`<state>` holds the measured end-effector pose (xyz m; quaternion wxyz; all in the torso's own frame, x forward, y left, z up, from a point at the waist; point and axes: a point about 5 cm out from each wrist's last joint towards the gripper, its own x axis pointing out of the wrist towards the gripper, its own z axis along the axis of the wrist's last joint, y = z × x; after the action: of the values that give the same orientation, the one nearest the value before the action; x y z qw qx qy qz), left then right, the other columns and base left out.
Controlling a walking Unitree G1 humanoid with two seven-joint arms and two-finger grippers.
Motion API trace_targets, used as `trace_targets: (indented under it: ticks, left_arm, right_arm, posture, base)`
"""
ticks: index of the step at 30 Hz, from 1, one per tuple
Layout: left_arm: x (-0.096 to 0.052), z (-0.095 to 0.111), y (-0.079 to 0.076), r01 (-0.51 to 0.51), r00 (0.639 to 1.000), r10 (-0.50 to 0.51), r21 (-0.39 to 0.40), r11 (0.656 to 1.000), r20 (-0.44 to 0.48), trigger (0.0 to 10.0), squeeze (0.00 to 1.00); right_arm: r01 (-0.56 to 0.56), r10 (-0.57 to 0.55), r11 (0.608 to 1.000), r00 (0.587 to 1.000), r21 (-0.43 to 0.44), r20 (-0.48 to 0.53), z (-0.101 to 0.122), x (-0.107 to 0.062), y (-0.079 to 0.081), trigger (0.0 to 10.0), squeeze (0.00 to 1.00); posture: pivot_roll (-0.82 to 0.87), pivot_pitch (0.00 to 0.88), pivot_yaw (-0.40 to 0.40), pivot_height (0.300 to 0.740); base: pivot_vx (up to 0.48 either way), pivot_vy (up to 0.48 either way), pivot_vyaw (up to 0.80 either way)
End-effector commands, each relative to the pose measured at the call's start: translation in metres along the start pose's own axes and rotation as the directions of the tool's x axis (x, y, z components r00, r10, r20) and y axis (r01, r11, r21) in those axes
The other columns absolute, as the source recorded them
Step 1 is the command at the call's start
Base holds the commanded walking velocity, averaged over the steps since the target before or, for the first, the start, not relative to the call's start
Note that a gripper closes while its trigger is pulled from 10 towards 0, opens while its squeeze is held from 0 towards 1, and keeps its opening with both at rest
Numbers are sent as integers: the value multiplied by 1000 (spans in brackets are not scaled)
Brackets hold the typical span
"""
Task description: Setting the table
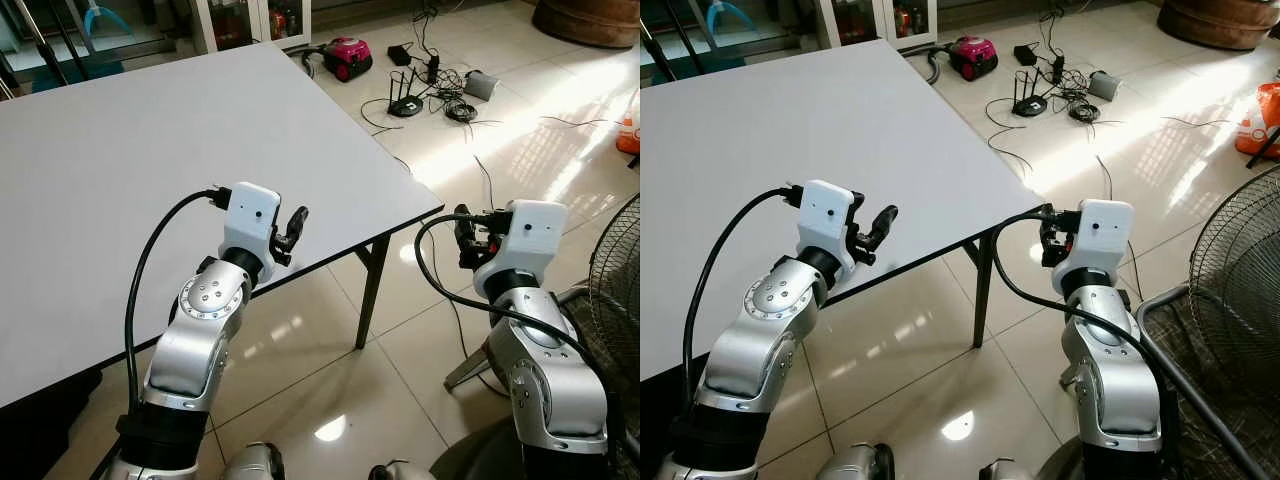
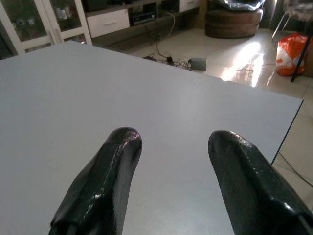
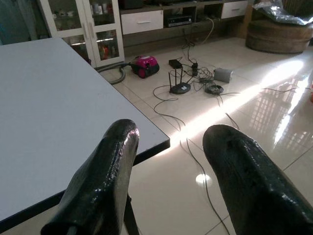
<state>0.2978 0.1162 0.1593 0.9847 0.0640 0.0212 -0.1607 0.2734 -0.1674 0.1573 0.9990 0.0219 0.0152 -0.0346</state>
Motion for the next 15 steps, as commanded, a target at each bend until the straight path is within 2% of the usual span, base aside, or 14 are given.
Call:
trace_targets:
  ticks: [1,2,5,10,14,15]
  left_arm:
    - [-32,-22,24,-182,971,183,23,983,-153,10000,0]
    - [-29,-18,31,-216,965,221,46,975,-139,10000,0]
    - [-25,-12,42,-265,955,274,82,961,-118,10000,0]
    - [-22,-7,40,-249,960,258,88,964,-109,10000,0]
    - [-21,-6,34,-229,967,233,48,972,-108,10000,0]
    - [-21,-7,32,-223,968,225,34,974,-110,10000,318]
  right_arm:
    - [49,-49,999,987,-5,-156,-23,-36,3,10000,0]
    - [46,-47,999,990,-11,-133,-17,-25,3,10000,0]
    - [42,-43,999,994,-10,-100,-6,-7,5,10000,0]
    - [44,-45,999,995,-16,-93,-4,-5,5,10000,0]
    - [52,-54,998,994,-26,-96,-1,-10,6,10000,0]
    - [46,-49,998,995,-35,-91,1,-10,6,10000,0]
  posture:
    - [-15,49,56,740]
    - [-3,49,7,740]
    - [-3,50,4,740]
    - [-16,63,22,740]
    - [-41,63,21,740]
    - [-40,68,24,740]
  base:
    - [0,0,0]
    - [0,0,0]
    - [0,0,0]
    - [0,0,0]
    - [0,0,0]
    - [0,0,0]
